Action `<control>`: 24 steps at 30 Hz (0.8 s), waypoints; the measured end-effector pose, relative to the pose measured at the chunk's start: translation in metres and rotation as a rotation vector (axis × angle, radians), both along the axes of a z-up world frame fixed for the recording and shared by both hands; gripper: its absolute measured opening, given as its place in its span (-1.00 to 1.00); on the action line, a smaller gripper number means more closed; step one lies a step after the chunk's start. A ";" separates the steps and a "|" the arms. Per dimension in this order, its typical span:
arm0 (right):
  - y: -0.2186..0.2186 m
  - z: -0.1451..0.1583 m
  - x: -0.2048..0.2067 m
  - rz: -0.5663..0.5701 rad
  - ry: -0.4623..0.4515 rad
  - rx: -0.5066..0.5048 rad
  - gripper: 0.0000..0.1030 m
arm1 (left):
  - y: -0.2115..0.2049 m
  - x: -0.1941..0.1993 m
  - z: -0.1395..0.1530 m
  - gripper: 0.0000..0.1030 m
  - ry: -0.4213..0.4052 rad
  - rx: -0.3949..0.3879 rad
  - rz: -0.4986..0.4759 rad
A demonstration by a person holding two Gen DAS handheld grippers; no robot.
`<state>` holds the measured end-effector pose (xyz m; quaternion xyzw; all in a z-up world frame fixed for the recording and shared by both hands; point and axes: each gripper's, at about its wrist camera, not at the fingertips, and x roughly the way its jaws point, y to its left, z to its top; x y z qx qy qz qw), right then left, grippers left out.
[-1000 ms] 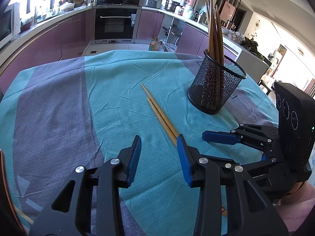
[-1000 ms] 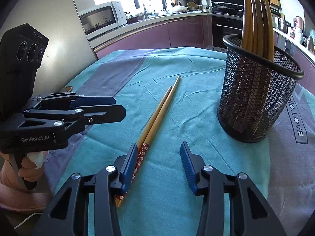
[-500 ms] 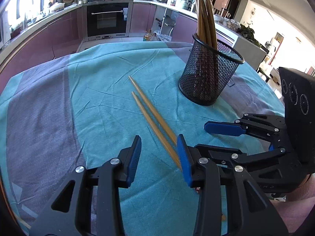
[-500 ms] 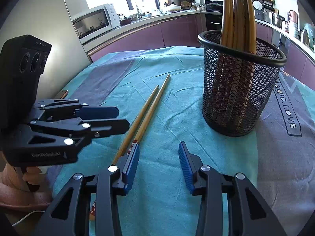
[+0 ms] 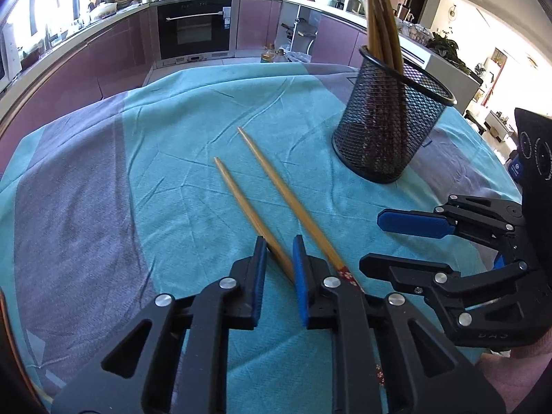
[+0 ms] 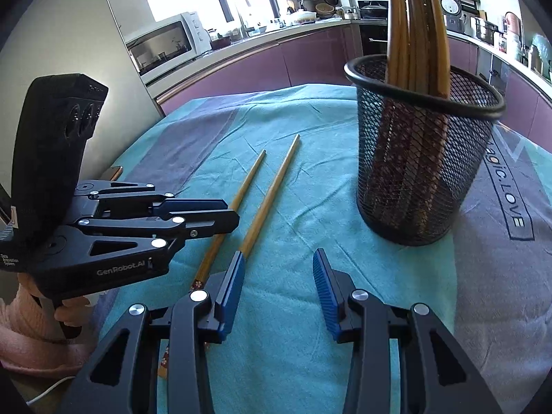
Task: Organize utensils
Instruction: 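Close the left tool on a chopstick while the right tool grasps the other chopstick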
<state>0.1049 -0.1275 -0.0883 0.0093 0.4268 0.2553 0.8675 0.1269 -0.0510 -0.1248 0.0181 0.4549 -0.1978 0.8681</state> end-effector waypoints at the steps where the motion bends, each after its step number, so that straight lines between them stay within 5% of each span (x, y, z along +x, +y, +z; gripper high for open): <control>1: 0.002 0.001 0.001 0.001 -0.004 0.000 -0.24 | 0.002 0.002 0.000 -0.70 0.002 -0.004 0.005; 15: 0.035 -0.002 0.036 0.011 0.015 -0.040 -0.41 | 0.020 0.012 0.000 -0.49 0.001 -0.014 0.038; 24: 0.037 -0.004 0.037 -0.010 0.014 -0.062 -0.74 | 0.015 0.018 -0.002 -0.64 0.004 -0.020 0.045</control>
